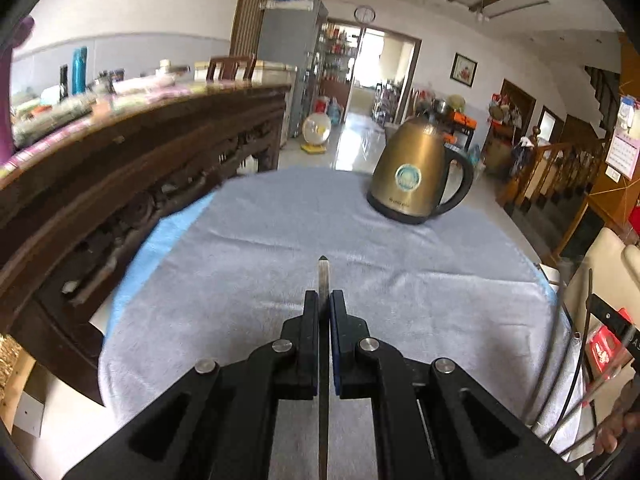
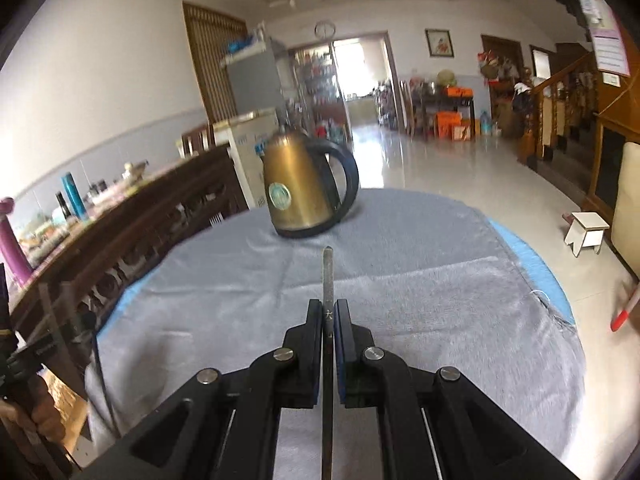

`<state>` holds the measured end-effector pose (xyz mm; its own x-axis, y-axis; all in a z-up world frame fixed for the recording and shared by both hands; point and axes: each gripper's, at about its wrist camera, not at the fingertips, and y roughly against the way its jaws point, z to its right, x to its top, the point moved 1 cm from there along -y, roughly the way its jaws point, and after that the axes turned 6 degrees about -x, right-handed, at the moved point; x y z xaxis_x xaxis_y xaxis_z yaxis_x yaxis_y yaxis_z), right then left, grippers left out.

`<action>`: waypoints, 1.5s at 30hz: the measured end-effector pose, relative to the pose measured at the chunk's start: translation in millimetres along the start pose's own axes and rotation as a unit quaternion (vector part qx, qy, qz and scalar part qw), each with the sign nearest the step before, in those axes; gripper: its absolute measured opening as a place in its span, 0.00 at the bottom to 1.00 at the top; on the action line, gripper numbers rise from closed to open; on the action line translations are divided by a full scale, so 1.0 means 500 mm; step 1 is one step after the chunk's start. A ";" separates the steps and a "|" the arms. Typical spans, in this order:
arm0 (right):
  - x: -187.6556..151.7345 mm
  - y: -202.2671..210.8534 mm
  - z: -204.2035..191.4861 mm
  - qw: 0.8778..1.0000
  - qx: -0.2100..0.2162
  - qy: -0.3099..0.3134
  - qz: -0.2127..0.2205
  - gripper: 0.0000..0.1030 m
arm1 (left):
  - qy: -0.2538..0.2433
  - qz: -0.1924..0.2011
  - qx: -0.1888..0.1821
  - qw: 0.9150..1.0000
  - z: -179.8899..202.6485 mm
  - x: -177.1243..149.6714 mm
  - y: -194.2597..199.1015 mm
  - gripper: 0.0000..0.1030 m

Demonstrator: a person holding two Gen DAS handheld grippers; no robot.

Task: Organize utensils
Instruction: 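Lift the chopstick with the left gripper and carry it over the cup, then lower the chopstick into the cup and open the left gripper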

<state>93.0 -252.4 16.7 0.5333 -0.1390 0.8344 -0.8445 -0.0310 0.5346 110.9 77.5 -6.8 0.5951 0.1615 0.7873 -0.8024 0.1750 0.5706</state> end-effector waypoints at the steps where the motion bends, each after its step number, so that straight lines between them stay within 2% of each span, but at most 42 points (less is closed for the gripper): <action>1: -0.003 0.017 -0.002 1.000 0.001 -0.003 0.009 0.06 | -0.005 0.009 0.000 1.000 0.008 0.000 0.017 0.05; 5: -0.011 0.086 -0.002 0.999 0.009 -0.014 0.038 0.06 | -0.010 0.030 -0.012 0.999 0.030 -0.002 0.065 0.05; 12: -0.002 0.188 0.012 0.995 0.036 -0.034 0.083 0.06 | -0.014 0.050 -0.054 0.997 0.069 0.002 0.124 0.05; 18: 0.006 0.250 0.013 0.992 0.065 -0.041 0.101 0.06 | -0.011 0.058 -0.083 0.995 0.086 0.016 0.168 0.05; 23: 0.004 0.279 0.003 0.990 0.084 -0.042 0.109 0.06 | -0.012 0.069 -0.103 0.992 0.105 0.027 0.205 0.05; 27: 0.010 0.313 0.000 0.985 0.101 -0.050 0.133 0.06 | -0.014 0.083 -0.112 0.990 0.118 0.032 0.232 0.05; 35: 0.001 0.344 -0.011 0.973 0.130 -0.078 0.171 0.07 | -0.021 0.103 -0.112 0.988 0.131 0.043 0.276 0.05; 45: -0.015 0.342 -0.077 0.969 0.129 -0.061 0.203 0.07 | -0.035 0.147 -0.113 0.982 0.138 0.064 0.351 0.05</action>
<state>-53.6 -218.3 107.2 0.1588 -0.3078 0.9381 -0.9758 -0.1939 0.1016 -13.9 46.5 134.8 0.3285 0.1713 0.9289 -0.9035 0.3435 0.2561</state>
